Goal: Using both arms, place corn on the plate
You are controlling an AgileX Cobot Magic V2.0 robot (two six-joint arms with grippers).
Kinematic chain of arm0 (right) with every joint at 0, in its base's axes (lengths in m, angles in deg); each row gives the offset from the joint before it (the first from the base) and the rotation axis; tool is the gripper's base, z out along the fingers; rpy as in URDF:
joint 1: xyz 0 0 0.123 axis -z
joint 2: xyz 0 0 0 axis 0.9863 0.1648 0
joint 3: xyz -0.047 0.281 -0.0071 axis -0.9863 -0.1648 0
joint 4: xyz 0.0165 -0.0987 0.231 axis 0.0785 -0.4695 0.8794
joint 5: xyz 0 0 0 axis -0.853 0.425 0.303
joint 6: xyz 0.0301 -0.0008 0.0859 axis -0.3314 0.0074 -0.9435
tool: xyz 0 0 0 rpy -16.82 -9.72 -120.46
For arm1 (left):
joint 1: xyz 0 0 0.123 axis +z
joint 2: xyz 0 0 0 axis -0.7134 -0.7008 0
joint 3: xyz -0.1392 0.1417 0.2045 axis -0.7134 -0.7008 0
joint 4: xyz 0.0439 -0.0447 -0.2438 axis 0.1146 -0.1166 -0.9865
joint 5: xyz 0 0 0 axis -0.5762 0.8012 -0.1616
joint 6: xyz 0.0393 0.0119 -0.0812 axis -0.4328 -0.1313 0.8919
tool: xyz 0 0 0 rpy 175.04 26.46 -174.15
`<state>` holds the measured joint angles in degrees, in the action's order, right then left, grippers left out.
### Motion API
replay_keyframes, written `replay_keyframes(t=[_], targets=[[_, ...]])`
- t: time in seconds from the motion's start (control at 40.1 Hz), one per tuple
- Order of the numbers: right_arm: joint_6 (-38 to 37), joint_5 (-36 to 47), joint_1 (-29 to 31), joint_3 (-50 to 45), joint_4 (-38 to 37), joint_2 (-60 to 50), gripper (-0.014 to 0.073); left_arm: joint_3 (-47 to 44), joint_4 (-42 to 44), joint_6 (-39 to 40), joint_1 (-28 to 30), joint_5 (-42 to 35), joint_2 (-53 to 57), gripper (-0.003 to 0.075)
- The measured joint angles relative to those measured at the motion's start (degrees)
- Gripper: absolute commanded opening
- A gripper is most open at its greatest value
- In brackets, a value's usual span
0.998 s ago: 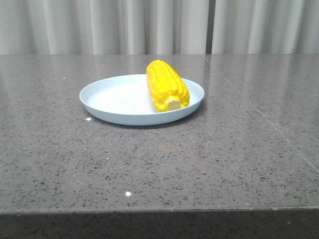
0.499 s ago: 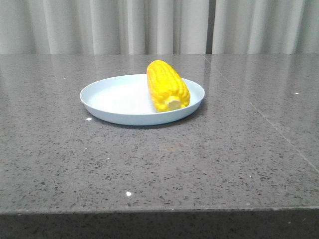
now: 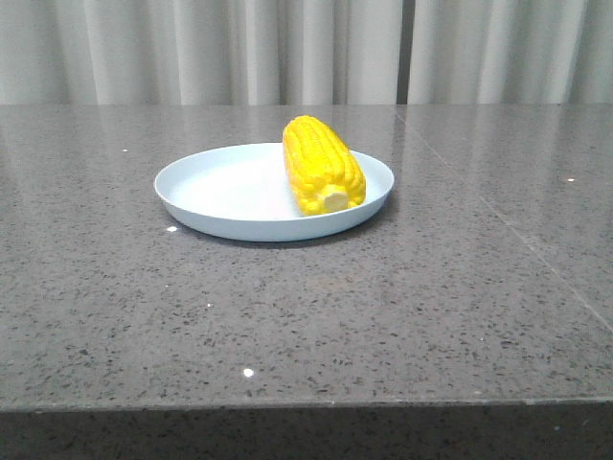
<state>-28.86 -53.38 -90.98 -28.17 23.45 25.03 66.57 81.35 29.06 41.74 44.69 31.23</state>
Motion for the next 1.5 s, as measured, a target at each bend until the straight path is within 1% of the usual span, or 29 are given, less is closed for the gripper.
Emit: replay_keyframes(t=[0.15, 0.275, 0.374, 0.499, 0.699, 1.498], targets=[[0.0, 0.1, 0.0, 0.0, 0.0, 0.0, -0.0061, -5.4, 0.0, 0.0, 1.3, -0.1, 6.2, -0.002], [0.0, 0.2, 0.0, 0.0, 0.0, 0.0, -0.0061, -10.6, 0.0, 0.0, 2.6, -1.3, 7.1, -0.002], [0.0, 0.2, 0.0, 0.0, 0.0, 0.0, -0.0061, -14.3, 0.0, 0.0, 3.8, -4.4, 7.1, -0.002], [0.0, 0.3, 0.0, 0.0, 0.0, 0.0, -0.0061, -18.9, 0.0, 0.0, 4.7, -10.3, 7.1, -0.002], [0.0, 0.4, 0.0, 0.0, 0.0, 0.0, -0.0061, -19.3, -0.4, 0.0, 4.6, -13.1, 7.1, -0.002], [0.0, 0.4, 0.0, 0.0, 0.0, 0.0, -0.0061, -19.3, -0.4, 0.0, 4.6, -13.3, 7.1, -0.002]])
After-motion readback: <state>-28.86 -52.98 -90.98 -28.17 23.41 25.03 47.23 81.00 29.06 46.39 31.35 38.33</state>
